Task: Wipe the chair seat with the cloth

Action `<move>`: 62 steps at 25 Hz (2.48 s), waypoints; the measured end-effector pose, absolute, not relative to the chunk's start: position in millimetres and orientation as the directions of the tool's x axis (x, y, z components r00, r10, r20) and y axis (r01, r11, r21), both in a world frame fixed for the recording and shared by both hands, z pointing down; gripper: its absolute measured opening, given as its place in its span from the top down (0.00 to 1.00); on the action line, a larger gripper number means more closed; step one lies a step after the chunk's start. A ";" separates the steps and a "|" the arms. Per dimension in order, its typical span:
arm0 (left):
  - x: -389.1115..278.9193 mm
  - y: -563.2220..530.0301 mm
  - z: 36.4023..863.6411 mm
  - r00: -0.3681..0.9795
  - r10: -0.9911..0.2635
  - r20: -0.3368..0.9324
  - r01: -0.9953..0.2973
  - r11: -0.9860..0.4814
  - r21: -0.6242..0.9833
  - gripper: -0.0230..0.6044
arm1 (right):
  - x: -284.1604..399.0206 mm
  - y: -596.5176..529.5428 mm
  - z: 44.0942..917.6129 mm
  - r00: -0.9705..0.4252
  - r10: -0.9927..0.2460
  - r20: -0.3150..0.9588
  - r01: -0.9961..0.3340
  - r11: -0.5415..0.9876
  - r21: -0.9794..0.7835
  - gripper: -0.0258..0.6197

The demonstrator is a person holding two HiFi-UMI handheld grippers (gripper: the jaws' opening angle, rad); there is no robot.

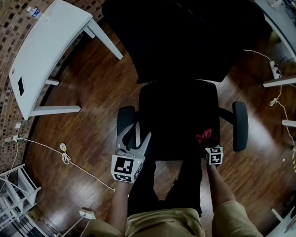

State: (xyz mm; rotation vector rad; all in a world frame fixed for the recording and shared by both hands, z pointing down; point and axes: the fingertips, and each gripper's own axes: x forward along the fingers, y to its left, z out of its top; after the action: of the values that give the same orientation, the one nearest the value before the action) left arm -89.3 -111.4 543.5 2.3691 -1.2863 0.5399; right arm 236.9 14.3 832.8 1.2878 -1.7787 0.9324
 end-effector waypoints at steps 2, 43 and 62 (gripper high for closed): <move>-79.2 -109.2 544.3 0.519 -0.697 0.494 -0.845 -0.504 0.176 0.61 | 274.2 10.3 823.7 -0.161 -0.438 0.885 -0.977 0.196 -0.080 0.84; -84.5 -98.2 525.2 0.513 -0.698 0.500 -0.845 -0.514 0.148 0.61 | 317.3 55.1 810.1 -0.143 -0.479 0.866 -0.990 0.069 -0.126 0.84; -158.0 -77.7 533.3 0.441 -0.724 0.530 -0.887 -0.442 0.133 0.62 | -125.4 134.5 821.6 -0.703 0.078 0.707 -0.330 0.845 -0.422 0.84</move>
State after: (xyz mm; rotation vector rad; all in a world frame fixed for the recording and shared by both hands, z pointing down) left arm -158.0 -77.7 533.3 2.3044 -1.3650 0.5664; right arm -125.4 134.5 821.6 0.1819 -2.2554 0.6881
